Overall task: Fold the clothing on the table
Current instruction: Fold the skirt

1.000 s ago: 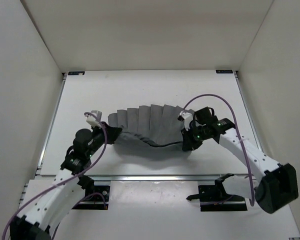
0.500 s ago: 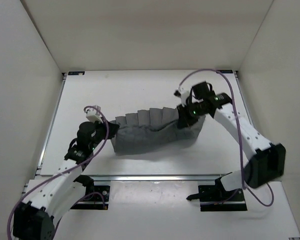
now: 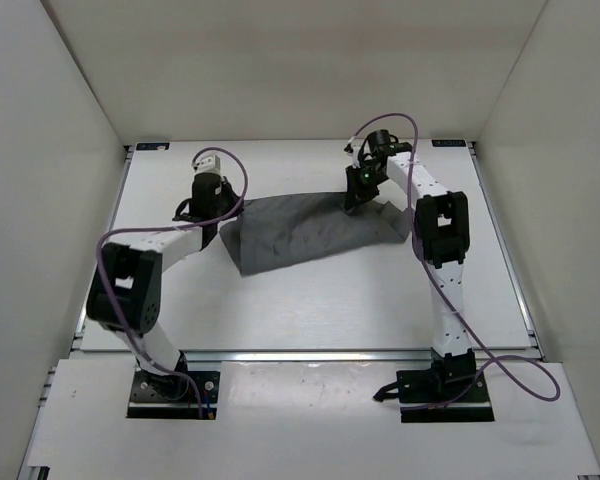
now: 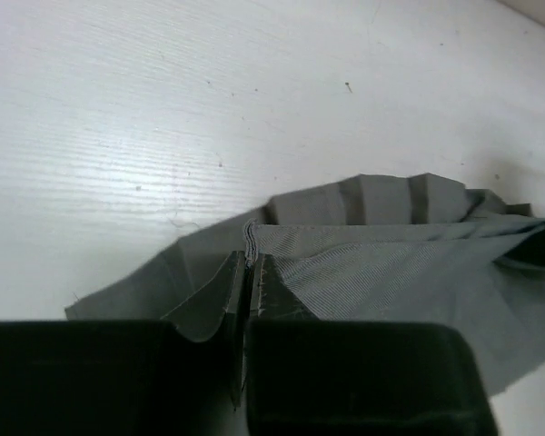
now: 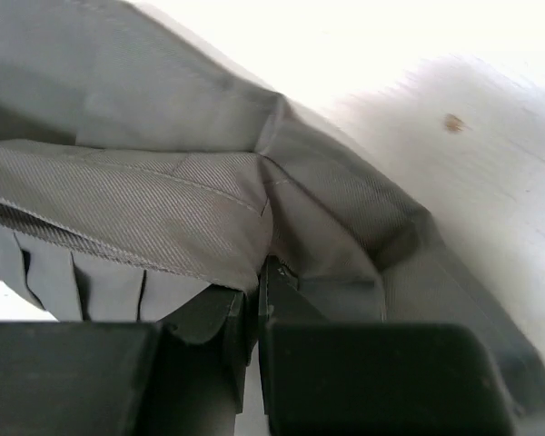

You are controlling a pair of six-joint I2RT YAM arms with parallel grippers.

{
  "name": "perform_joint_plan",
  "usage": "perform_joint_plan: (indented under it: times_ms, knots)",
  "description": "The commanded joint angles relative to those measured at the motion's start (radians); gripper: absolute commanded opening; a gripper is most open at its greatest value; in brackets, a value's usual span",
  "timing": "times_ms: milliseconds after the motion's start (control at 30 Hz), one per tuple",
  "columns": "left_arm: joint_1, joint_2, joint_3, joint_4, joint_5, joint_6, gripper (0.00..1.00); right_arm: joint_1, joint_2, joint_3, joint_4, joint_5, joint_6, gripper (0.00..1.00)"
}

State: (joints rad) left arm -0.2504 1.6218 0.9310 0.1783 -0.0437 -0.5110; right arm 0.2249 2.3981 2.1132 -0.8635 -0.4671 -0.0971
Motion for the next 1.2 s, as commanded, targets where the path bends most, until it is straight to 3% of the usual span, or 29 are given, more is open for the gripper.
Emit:
perform_joint_plan:
  times_ms: [0,133,333,533,700,1033,1167]
  knots:
    - [0.01,0.071,0.092,0.02,-0.039,0.028,0.0,-0.036,-0.025,0.087,-0.04,-0.056,0.037,0.0]
    - [0.04,0.128,0.127,0.032,0.001,0.031,0.0,-0.079,-0.063,0.079,-0.087,-0.145,-0.028,0.0]
    - [0.054,0.087,0.126,0.037,0.033,0.052,0.0,-0.117,-0.209,0.059,-0.209,-0.169,-0.167,0.01]
    - [0.054,0.043,0.129,0.039,0.044,0.075,0.0,-0.212,-0.479,-0.219,-0.244,-0.285,-0.167,0.0]
    - [0.04,0.065,0.137,0.041,0.05,0.077,0.0,-0.255,-0.582,-0.413,-0.201,-0.312,-0.184,0.0]
    - [0.054,0.165,0.235,0.047,0.088,0.058,0.01,-0.311,-0.298,-0.208,-0.296,-0.366,-0.236,0.0]
    - [0.045,0.234,0.311,0.033,0.082,0.052,0.18,-0.323,-0.191,-0.099,-0.276,-0.334,-0.204,0.0]
